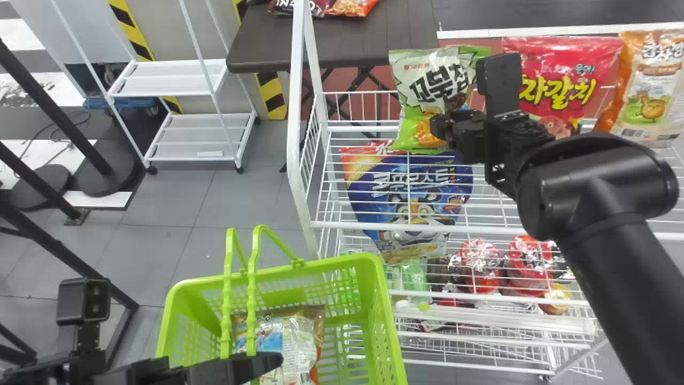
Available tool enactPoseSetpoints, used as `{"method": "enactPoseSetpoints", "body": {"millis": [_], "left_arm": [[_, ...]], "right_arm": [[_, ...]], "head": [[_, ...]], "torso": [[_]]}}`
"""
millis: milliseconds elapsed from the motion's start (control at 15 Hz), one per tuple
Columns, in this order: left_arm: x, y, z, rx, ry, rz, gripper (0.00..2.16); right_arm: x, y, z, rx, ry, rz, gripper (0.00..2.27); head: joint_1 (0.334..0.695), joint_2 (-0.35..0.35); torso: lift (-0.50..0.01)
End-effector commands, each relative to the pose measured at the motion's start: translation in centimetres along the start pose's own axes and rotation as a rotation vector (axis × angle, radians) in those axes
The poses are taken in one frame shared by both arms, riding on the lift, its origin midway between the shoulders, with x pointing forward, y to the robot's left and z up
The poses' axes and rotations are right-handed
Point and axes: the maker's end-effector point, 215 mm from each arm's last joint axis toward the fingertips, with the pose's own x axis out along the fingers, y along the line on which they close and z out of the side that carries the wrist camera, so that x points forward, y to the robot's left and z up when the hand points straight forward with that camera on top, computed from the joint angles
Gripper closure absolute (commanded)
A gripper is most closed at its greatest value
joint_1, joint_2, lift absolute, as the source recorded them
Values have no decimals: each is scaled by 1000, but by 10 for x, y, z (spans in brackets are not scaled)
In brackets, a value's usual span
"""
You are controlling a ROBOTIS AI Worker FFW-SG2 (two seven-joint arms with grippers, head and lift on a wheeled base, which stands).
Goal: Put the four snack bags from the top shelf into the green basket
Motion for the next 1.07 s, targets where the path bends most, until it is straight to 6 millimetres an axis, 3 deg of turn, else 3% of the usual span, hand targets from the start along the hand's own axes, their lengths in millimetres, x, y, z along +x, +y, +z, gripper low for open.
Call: {"method": "enactPoseSetpoints", "body": {"millis": [0,133,333,600,800,867,1000], "left_arm": [[-1,-3,0,-2,0,-13,2148],[-2,-3,0,-2,-2,-12,2148],[-2,-3,-1,-2,-1,-12,2148],[-1,-4,0,0,-3,-13,2148],[0,-3,1,0,-3,-15,2148],[1,-3,0,-1,-3,-15,2148],[1,-3,0,-1,-5,-16,2148]], "right_arm": [[-13,7,10,4,-41,11,2253],[-34,19,18,20,-60,35,2253],[-85,43,13,39,-32,70,2253],[-151,82,-26,82,85,167,2253],[-197,133,-54,112,197,312,2253],[-209,148,-54,118,205,353,2253],[-233,182,-69,128,275,451,2253]], "head": [[695,143],[695,151],[695,171],[695,198],[695,240],[695,257],[695,324]], "torso": [[0],[0],[0],[0],[0],[0],[0]]}}
